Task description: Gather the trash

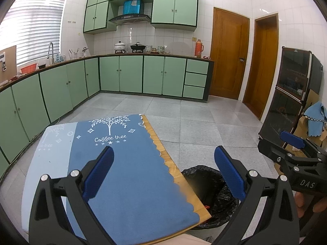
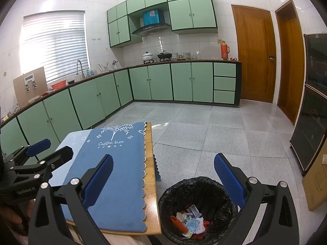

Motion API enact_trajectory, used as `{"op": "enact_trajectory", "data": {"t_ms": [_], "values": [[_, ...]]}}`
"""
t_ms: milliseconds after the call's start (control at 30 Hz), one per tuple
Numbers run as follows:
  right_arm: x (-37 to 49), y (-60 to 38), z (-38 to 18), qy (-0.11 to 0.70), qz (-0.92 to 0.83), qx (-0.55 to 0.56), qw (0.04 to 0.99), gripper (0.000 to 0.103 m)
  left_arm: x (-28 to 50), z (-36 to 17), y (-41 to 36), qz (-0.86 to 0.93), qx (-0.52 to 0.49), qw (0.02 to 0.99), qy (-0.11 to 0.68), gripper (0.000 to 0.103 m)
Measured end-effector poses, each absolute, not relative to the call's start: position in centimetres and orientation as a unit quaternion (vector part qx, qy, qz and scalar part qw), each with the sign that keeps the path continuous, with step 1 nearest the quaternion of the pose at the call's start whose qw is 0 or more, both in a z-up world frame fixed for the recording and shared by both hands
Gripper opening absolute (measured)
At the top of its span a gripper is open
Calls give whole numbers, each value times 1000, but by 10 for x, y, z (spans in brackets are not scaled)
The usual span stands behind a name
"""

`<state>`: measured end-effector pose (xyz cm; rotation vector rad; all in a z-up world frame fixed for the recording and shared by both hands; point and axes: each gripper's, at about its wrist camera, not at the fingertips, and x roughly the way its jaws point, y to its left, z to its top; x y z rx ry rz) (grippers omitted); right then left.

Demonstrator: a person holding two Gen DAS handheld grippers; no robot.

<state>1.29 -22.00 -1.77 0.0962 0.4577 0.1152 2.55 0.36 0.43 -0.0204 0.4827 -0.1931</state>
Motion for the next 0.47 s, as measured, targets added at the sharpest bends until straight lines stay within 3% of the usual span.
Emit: {"op": "enact_trajectory", "data": {"t_ms": [467], "values": [[14,-221,-21,229,57,50,970,97,30,2,3,-92,-14,965,244,96]]}}
